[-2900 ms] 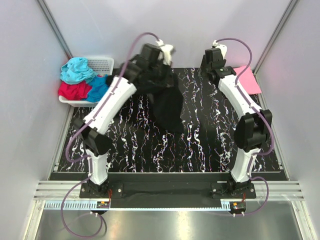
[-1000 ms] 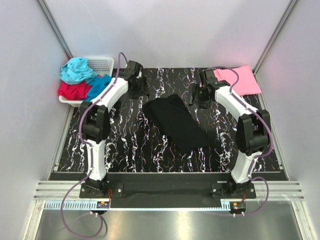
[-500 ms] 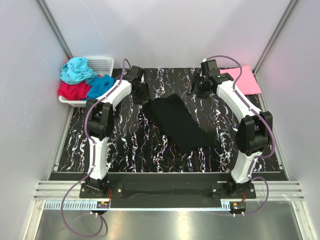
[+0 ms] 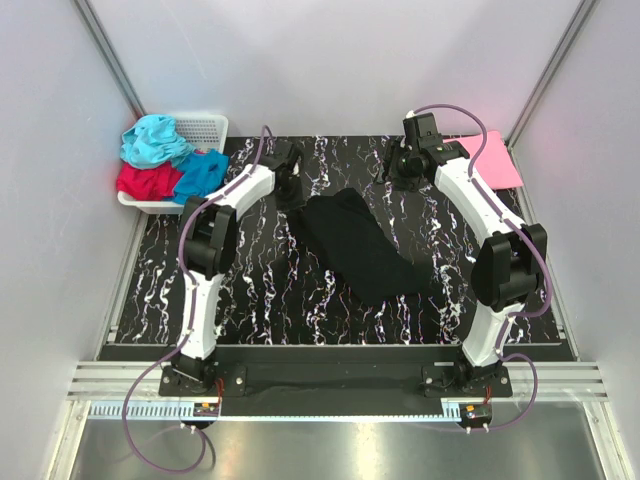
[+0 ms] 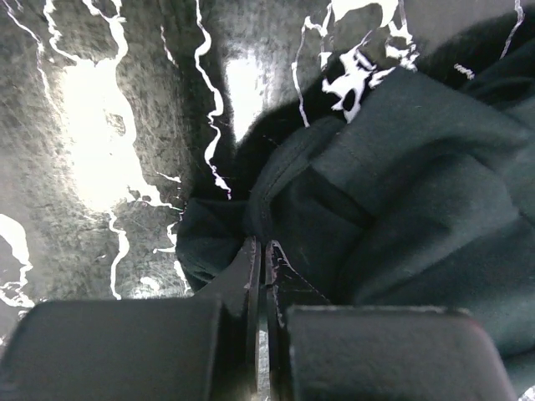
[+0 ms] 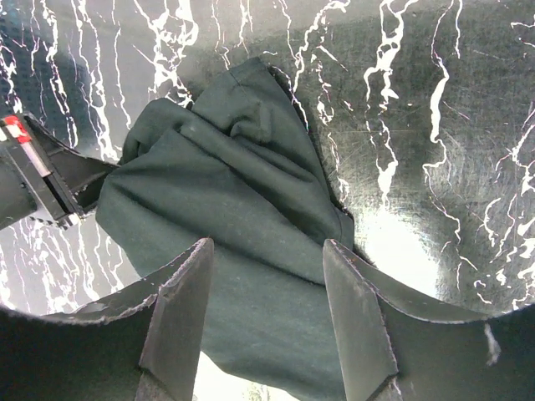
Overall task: Fold and stack the t-shirts
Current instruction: Flatten the tshirt out
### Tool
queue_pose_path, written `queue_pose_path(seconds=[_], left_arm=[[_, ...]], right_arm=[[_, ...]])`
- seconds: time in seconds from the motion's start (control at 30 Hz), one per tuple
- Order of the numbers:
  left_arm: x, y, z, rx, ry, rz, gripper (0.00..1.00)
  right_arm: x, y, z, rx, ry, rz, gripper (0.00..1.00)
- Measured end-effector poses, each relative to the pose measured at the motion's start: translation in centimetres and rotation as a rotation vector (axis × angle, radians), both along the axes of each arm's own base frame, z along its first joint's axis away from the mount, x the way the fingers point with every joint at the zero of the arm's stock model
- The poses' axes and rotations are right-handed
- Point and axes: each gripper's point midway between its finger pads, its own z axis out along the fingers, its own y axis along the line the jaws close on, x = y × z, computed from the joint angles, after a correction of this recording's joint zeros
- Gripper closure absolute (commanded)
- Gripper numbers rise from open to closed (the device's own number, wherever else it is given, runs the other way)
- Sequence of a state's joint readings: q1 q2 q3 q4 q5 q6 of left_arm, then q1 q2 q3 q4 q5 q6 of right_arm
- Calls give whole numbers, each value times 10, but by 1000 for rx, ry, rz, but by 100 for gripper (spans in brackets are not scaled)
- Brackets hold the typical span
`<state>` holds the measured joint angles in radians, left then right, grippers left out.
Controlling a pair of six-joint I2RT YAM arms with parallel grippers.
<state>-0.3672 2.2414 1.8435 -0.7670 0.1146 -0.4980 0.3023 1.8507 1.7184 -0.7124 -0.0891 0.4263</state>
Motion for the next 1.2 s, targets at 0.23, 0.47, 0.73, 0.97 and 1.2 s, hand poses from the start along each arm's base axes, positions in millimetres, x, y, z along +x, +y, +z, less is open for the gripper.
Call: queue_pose_path(seconds=[0.23,0.47,0.73,0.97,1.2], left_arm=[[25,13,59,102,-165,32,100],[53,40,237,119,-569,159,100],[26,80,324,158,-758,282,100],[2,2,313,152,-763,28,100],[-10,-36,311,75,-765,-167,100]], right_arm=[[-2,-3,-4,-14,10,-3,38],[-10,-6,-24,-37,55,-1,38],[-17,-3,-41,-33,95,20,38],[-15,1,-46,-32,97,27,38],[-12,-4,-50,-60,97,-3,39]])
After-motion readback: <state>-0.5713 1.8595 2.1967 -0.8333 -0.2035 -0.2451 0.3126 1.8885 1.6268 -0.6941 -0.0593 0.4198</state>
